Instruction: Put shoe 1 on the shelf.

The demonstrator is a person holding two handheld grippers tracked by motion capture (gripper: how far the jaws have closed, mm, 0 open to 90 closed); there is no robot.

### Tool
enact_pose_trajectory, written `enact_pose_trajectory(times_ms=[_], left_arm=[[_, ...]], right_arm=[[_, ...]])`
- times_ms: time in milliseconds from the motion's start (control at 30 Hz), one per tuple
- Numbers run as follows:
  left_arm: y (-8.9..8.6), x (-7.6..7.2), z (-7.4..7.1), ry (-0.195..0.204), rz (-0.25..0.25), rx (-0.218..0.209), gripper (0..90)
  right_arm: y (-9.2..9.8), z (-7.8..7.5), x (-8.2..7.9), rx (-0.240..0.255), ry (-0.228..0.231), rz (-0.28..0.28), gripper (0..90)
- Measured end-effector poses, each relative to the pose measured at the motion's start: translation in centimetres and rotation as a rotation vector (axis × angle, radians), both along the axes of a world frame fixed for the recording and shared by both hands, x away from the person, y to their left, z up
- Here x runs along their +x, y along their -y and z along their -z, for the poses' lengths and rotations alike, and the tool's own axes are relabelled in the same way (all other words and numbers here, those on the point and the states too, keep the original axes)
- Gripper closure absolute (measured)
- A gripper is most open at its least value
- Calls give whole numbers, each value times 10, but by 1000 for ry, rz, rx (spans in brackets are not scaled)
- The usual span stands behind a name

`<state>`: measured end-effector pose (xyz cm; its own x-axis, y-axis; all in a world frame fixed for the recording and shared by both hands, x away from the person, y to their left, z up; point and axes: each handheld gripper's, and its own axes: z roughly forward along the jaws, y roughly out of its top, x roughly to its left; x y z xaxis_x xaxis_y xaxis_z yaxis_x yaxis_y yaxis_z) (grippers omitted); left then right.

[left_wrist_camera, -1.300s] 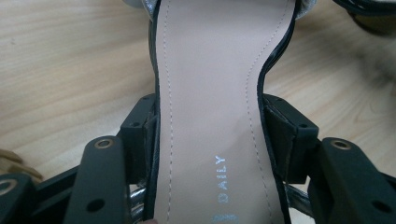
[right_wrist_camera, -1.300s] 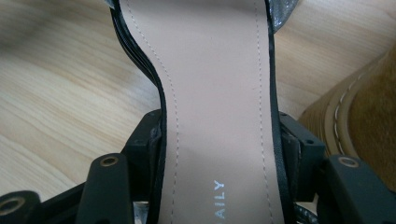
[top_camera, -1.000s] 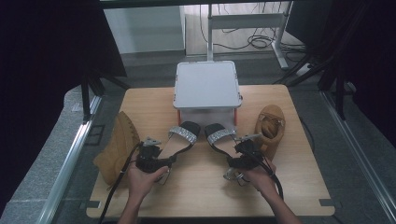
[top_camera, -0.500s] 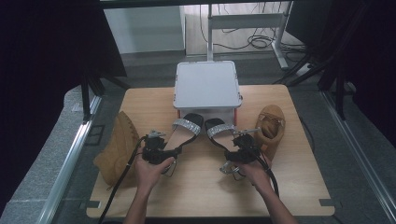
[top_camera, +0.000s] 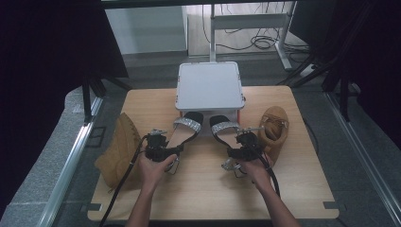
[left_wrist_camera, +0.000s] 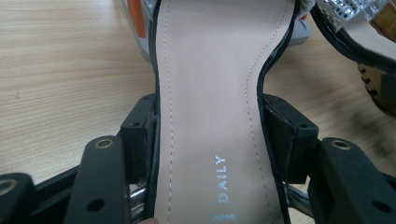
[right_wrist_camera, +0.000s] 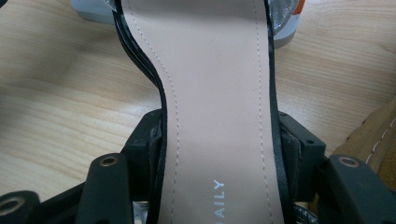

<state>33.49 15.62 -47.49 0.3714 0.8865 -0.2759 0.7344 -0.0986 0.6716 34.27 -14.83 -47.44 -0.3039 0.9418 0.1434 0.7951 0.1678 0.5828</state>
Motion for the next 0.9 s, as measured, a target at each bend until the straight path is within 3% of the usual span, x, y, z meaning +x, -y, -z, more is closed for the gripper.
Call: enact_pose_trajectory(times_ms=[167, 600, 900], left_arm=[[0, 5, 1, -8, -4, 1, 421], [6, 21, 5, -9, -36, 3, 421], [9, 30, 16, -28, -54, 7, 421]], right_arm=[[-5, 5, 1, -9, 15, 12, 422], [-2, 13, 15, 26, 5, 70, 422], [-8, 14, 22, 20, 12, 69, 421]])
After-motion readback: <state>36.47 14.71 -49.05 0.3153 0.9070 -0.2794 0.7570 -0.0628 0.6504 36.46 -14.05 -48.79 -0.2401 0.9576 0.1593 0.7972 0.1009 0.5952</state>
